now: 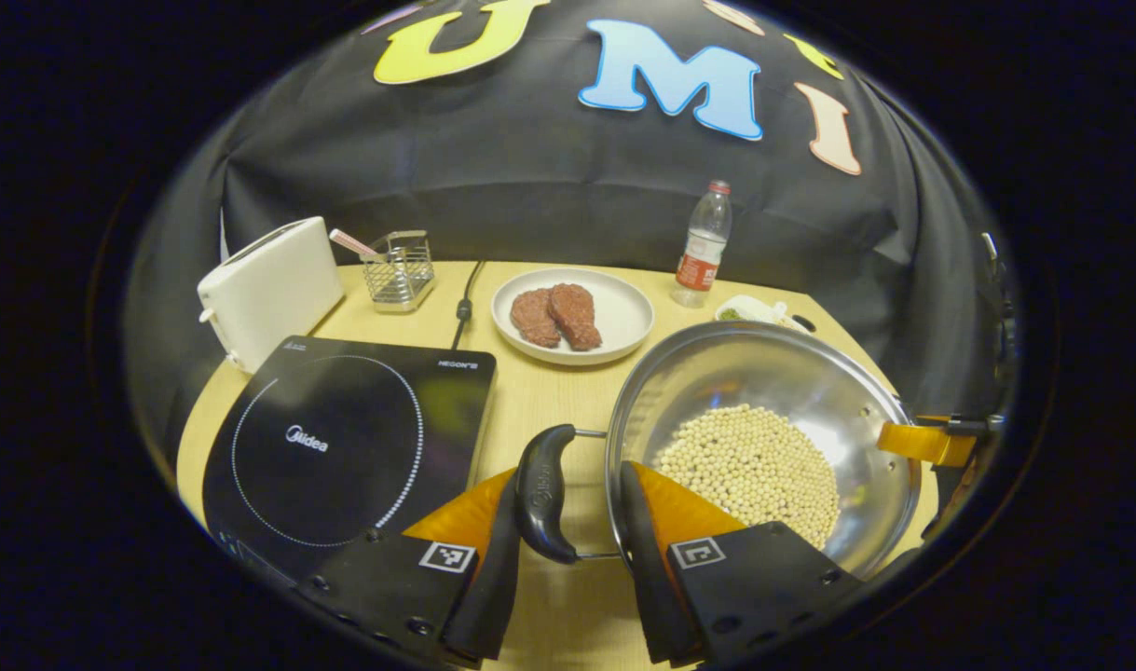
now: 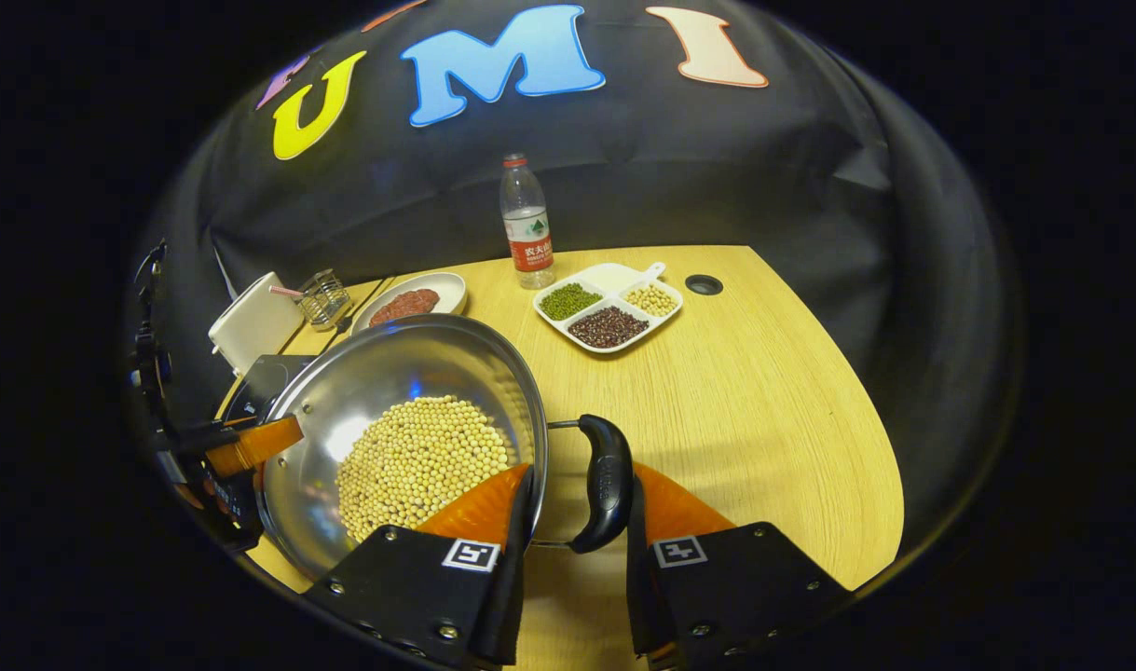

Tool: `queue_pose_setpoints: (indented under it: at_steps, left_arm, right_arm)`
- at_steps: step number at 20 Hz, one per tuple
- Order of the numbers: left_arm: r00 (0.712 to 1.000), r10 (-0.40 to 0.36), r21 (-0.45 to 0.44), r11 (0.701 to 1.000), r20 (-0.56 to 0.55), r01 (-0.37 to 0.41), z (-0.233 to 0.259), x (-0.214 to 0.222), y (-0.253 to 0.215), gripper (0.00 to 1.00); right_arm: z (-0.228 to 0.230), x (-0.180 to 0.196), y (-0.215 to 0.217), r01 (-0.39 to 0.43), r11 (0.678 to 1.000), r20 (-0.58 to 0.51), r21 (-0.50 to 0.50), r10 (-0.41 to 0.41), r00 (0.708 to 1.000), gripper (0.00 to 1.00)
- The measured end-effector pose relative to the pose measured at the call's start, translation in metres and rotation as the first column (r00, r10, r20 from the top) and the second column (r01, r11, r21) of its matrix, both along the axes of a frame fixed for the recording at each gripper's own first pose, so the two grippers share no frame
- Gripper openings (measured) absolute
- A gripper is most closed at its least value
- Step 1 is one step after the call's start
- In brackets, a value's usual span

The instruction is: First push the handle of the pot to place it horizontally, then grasp the pot with both hands and set it on the induction cooktop.

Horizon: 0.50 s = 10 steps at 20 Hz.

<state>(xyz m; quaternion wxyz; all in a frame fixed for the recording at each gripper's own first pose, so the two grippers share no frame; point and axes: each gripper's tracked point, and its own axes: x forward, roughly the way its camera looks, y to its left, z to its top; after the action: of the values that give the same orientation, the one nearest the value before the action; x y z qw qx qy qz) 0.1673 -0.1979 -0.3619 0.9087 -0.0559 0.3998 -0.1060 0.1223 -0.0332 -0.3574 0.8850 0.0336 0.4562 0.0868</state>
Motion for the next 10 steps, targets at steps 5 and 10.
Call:
queue_pose_setpoints:
  at_steps: [5,10]
  left_arm:
    - [1.000,0.001,-0.029,1.000,0.018,0.000,0.020,-0.006,0.030,0.60]
    - [0.999,-0.006,-0.055,0.998,0.039,0.008,0.030,-0.002,0.069,0.62]
  right_arm:
    - [0.018,-0.012,0.024,0.005,1.000,0.002,0.003,-0.005,1.000,0.45]
    - [0.031,-0.023,0.060,0.022,1.000,0.016,-0.003,-0.022,1.000,0.45]
